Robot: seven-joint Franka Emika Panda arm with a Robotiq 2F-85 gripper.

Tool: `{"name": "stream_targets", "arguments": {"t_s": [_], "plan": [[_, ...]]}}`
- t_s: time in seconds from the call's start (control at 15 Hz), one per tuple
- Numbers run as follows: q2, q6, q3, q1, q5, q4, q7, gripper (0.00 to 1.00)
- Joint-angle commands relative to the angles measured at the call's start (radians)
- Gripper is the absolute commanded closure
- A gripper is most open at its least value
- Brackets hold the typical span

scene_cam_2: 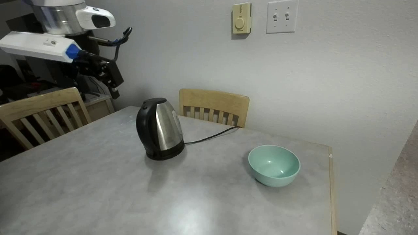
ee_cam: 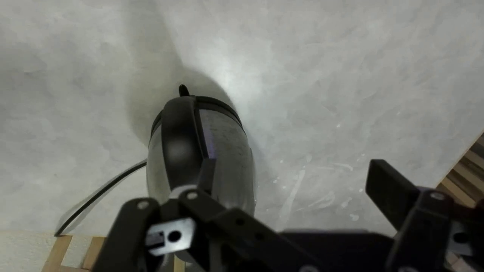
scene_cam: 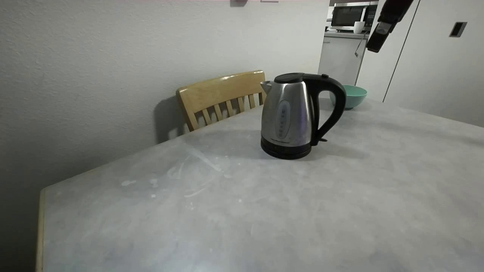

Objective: Push the kettle lid button

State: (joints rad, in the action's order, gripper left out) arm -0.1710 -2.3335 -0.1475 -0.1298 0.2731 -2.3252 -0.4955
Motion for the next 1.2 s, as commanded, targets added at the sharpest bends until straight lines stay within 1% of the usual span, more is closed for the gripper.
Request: {"name": "stream_targets", "arguments": {"t_s": [0.0, 0.07, 0.27, 0.53, 0.73, 1.0, 1.07, 1.13], "plan": [[0.062, 0.013, 0.028, 0.047, -0.055, 0.072, 0.006, 0.00], [0.074, 0.000, 0.031, 0.055, -0.077, 0.085, 0.021, 0.00], [0.115, 0.008, 0.041, 0.075, -0.140, 0.138, 0.068, 0.00], [0.178, 0.065, 0.058, 0.091, -0.228, 0.215, 0.134, 0.00], [0.246, 0.100, 0.070, 0.097, -0.259, 0.277, 0.132, 0.00], [0.345, 0.109, 0.086, 0.109, -0.281, 0.362, 0.107, 0.00], [0.364, 0.115, 0.089, 0.113, -0.283, 0.384, 0.100, 0.25], [0.382, 0.119, 0.094, 0.118, -0.282, 0.404, 0.092, 0.26]]}}
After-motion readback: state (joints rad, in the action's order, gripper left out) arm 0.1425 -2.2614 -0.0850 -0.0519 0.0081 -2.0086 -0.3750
